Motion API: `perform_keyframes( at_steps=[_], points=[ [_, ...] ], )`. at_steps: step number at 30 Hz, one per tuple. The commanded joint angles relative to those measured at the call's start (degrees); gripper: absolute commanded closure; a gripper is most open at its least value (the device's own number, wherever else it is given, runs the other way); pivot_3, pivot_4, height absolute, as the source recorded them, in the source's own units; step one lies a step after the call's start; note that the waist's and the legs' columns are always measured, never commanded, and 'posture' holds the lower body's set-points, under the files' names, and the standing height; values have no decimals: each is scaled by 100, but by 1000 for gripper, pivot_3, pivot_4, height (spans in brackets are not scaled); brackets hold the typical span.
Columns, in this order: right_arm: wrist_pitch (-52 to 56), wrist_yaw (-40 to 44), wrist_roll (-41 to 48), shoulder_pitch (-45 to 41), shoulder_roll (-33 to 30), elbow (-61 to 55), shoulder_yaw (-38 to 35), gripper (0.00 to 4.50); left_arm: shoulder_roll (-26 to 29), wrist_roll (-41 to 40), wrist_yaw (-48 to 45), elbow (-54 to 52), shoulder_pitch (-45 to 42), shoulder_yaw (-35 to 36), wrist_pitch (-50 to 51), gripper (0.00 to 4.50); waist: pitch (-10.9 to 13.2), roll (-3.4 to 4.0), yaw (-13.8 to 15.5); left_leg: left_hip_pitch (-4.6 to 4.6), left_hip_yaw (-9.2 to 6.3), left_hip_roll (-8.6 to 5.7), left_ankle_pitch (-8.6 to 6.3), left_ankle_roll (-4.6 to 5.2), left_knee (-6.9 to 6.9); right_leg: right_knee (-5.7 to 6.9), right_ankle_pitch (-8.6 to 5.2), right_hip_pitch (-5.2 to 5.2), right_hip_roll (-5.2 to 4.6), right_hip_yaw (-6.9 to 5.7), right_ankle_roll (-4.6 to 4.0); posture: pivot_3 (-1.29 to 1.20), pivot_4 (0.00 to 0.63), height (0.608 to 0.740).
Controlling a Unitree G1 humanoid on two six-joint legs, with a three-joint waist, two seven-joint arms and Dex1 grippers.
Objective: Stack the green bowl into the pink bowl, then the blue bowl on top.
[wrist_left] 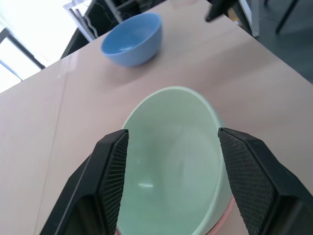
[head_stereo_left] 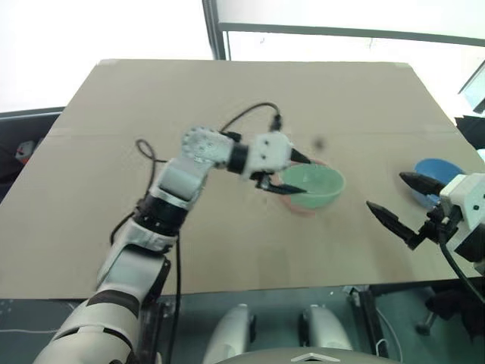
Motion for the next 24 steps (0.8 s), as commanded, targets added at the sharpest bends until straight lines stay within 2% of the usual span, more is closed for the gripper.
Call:
perform_keyframes(
  at_steps=[1, 6, 11, 14, 16, 19, 20, 22, 23, 24],
  points=[
    [385, -351, -612, -349, -412, 819, 73, 0, 121, -997, 88, -643, 711, 1004, 351, 1329, -1, 0, 5, 4, 2, 1, 0, 0, 0, -2, 0, 3, -1, 2, 0, 0, 150, 740],
    [680, -305, -1153, -1207, -1000, 2087, 653, 0, 787, -1891, -184, -1241, 1495, 1735, 1081, 1329, 1, -3, 48, 2, 1, 6, 1, -1, 3, -5, 0, -2, -1, 5, 0, 0, 150, 740],
    [692, 176, -1517, -2384, -1331, 3515, 1581, 0, 1129, -2172, -321, -1748, 2276, 2147, 989, 1329, 3, 5, 17, 4, 3, 2, -1, 0, -2, -13, 0, 0, -10, 9, -1, 0, 150, 740],
    [616, 549, -1670, -2887, -1380, 4214, 1995, 790, 1153, -2327, -238, -2033, 2502, 2227, 1002, 1243, 6, 5, 35, -2, 1, 3, -1, 1, -6, -18, 0, -2, -12, 7, -1, 0, 150, 740],
    [479, 736, -1865, -3106, -1423, 4618, 2249, 1646, 1204, -2548, -250, -2208, 2599, 2260, 1161, 1243, 7, 7, 56, -6, -8, 5, -1, 0, -6, -17, 0, -6, -12, 2, -1, 0, 150, 740],
    [297, 878, -2049, -3259, -1413, 4967, 2421, 2872, 1225, -2725, -132, -2366, 2677, 2289, 1291, 466, 9, 11, 53, -7, -9, -1, -1, 0, -9, -17, 0, -7, -20, 2, -1, 0, 150, 740],
    [253, 903, -2100, -3295, -1398, 5044, 2452, 3288, 1218, -2743, -85, -2411, 2703, 2299, 1287, 78, 9, 11, 48, -7, -7, -4, -1, 1, -9, -17, 0, -7, -23, 2, -1, 0, 150, 740],
    [200, 930, -2181, -3356, -1361, 5131, 2473, 4156, 1082, -2642, 174, -2453, 2718, 2320, 1125, 0, 9, 12, 37, -7, -6, -4, -1, 1, -9, -18, 0, -7, -24, 2, -1, 0, 150, 740],
    [152, 919, -2228, -3375, -1348, 5131, 2466, 4443, 997, -2610, 368, -2473, 2706, 2329, 1099, 0, 9, 12, 37, -8, -5, -4, -1, 1, -9, -18, 0, -6, -24, 2, -1, 0, 150, 740],
    [74, 942, -2256, -3373, -1341, 5091, 2457, 4443, 974, -2611, 443, -2497, 2705, 2312, 1095, 0, 9, 12, 38, -7, -4, -3, -1, 1, -8, -16, 0, -6, -24, 2, -1, 0, 150, 740]
  ],
)
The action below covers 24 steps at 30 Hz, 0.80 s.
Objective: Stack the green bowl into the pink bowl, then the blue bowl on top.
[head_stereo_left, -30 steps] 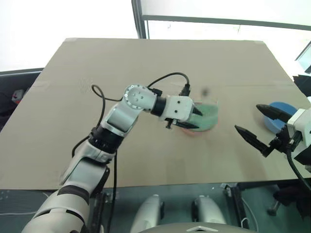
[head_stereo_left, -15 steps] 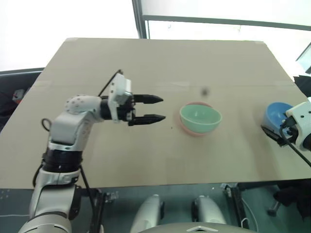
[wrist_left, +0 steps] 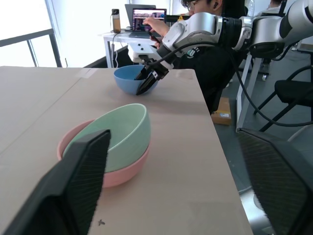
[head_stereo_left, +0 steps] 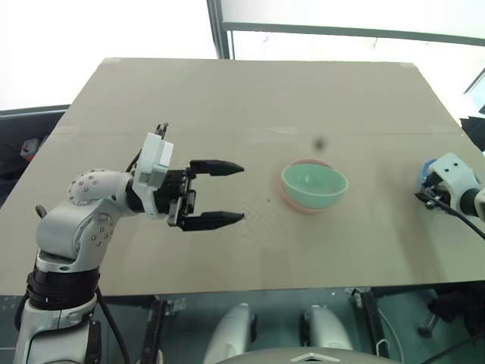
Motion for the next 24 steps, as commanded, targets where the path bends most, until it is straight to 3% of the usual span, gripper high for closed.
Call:
perform_keyframes(
  at_steps=[1, 10, 15, 19, 22, 24],
  points=[
    [-301, 78, -149, -111, -77, -123, -101, 4443, -106, -18, 384, -273, -21, 135, -133, 0, 0, 0, 0, 0, 1, 1, 0, 0, 0, 0, 0, 0, 0, 0, 0, 0, 150, 740],
    [-395, 696, 1094, -130, 452, -2782, -588, 4443, -216, 236, 674, -114, 144, 93, -502, 0, 2, 5, -19, 1, 4, 6, 0, -1, -5, -1, 0, -2, 3, 3, 0, 0, 150, 740],
    [407, 788, 1755, -754, 782, -3817, -36, 4443, -237, 265, 759, -23, 181, 74, -550, 0, 1, 1, 43, -1, -11, 1, 0, -1, -1, -2, 0, -1, 0, -4, 0, 0, 150, 740],
    [566, 935, 1785, -875, 784, -3953, 382, 4443, -236, 261, 805, 18, 191, 103, -563, 0, 0, -2, 85, -5, -30, -5, 0, 0, -2, 0, 0, -2, -2, -12, 0, 0, 150, 740],
    [279, 986, 1521, -837, 879, -3582, 688, 3481, -280, 335, 898, -34, 278, 104, -667, 0, 0, -1, 80, -8, -31, -8, -1, 0, -4, 2, 0, -6, -5, -15, 0, 0, 150, 740],
    [85, 1004, 1413, -806, 954, -3390, 748, 2527, -296, 369, 960, -75, 342, 97, -705, 0, 0, -1, 56, -6, -30, -9, 0, 0, -6, 2, 0, -4, -5, -15, 0, 0, 150, 740]
  ],
)
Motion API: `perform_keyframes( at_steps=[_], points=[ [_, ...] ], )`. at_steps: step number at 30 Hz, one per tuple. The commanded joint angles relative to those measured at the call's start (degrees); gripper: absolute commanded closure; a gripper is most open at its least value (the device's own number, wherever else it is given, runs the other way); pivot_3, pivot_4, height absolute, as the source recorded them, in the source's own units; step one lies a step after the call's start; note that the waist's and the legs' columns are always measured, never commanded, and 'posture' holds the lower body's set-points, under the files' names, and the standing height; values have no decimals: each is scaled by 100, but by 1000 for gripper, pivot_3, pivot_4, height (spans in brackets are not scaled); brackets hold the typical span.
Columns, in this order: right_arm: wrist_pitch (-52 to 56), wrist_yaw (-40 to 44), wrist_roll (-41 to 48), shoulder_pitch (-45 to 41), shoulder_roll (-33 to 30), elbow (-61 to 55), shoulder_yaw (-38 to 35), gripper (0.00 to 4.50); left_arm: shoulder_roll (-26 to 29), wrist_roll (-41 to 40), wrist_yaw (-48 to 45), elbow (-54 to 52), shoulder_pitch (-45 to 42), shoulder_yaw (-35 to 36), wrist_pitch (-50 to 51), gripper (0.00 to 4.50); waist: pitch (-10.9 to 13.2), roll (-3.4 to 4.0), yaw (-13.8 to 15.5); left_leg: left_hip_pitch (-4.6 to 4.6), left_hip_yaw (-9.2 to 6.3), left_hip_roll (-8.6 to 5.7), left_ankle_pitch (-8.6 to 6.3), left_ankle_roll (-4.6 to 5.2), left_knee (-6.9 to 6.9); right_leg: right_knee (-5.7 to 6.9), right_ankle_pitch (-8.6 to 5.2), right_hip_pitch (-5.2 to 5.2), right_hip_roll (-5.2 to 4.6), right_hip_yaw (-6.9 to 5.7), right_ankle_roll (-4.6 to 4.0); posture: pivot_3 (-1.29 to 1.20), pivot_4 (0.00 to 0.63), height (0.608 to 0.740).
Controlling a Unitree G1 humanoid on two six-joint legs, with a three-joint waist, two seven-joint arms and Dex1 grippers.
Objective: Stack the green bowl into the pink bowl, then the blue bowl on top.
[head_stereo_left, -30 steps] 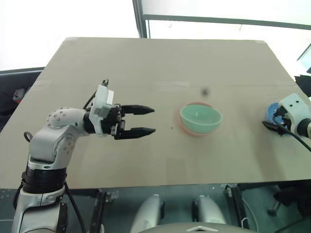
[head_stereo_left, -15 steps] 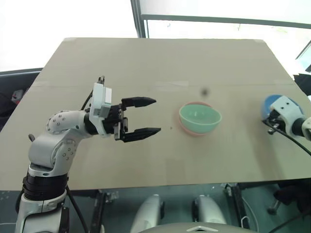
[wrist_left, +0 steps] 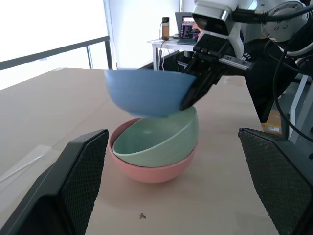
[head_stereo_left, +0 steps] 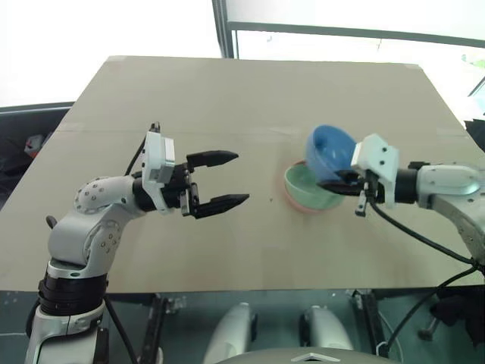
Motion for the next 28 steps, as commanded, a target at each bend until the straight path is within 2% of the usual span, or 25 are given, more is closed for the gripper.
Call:
perform_keyframes(
  at_steps=[1, 3, 4, 5, 8, 11, 15, 19, 24, 28],
  points=[
    [-408, 24, -169, 2, 122, 252, -12, 2150, -16, 54, 128, -175, 113, 113, -161, 0, 0, 1, -17, -1, 1, 0, 0, 0, 0, -1, 0, 0, 0, 0, 0, 0, 150, 740],
    [-487, 21, 60, 37, 314, 244, -273, 1245, -2, 43, 225, -222, 193, 160, -133, 0, 1, 1, -35, 0, 1, 1, 0, -1, 1, 0, 0, 0, 0, 0, 0, 0, 150, 740],
    [-544, 35, 213, 74, 375, 147, -471, 1110, -2, 107, 292, -254, 266, 177, -176, 0, 1, 1, -46, -1, 0, 2, 0, -1, 2, 0, 0, 0, 1, -1, 0, 0, 150, 740],
    [-551, -28, 368, 119, 445, 31, -688, 435, 7, 114, 378, -281, 331, 196, -144, 0, 1, 1, -47, 0, 0, 3, 0, -1, 2, 1, 0, 0, 1, -1, 0, 0, 150, 740],
    [-818, -147, 527, 392, 507, -357, -1175, 435, 75, -19, 400, -435, 525, 228, -5, 0, 1, 2, -43, -1, -1, 1, 0, -1, 1, 0, 0, 0, 0, -1, 0, 0, 150, 740],
    [-1072, -111, 728, 1175, 499, -565, -2027, 435, -17, 284, 868, -632, 741, 183, -25, 0, 0, 0, -12, 0, -14, 0, 0, -1, -11, 4, 0, -3, -2, -6, 0, 0, 150, 740],
    [-926, 526, 1145, 2331, 24, -371, -3216, 435, -40, 273, 1254, -970, 1227, 464, 22, 0, 4, 7, 56, -3, -19, -12, -1, 1, -15, -1, 0, 1, -11, -4, 0, 0, 150, 740],
    [-1399, 1085, 799, 3562, -277, 83, -4155, 435, 248, 247, 1203, -1115, 1805, 866, 117, 0, 3, 8, 76, 10, -7, -4, -1, 2, -15, -7, 0, 12, -8, 0, -1, 0, 150, 740],
    [-1997, 1526, 559, 4461, -257, 686, -4850, 435, 551, 196, 942, -922, 2077, 1237, 114, 0, 9, 18, 80, 40, 7, 9, 2, -4, -17, -37, -1, 56, 3, 7, -1, 0, 150, 740],
    [-2105, 1545, 609, 4548, -295, 725, -4901, 435, 757, 209, 748, -849, 2181, 1331, 140, 0, 9, 19, 77, 53, 18, 9, 2, -3, -26, -37, -1, 62, 1, 20, -1, 0, 150, 740]
  ],
)
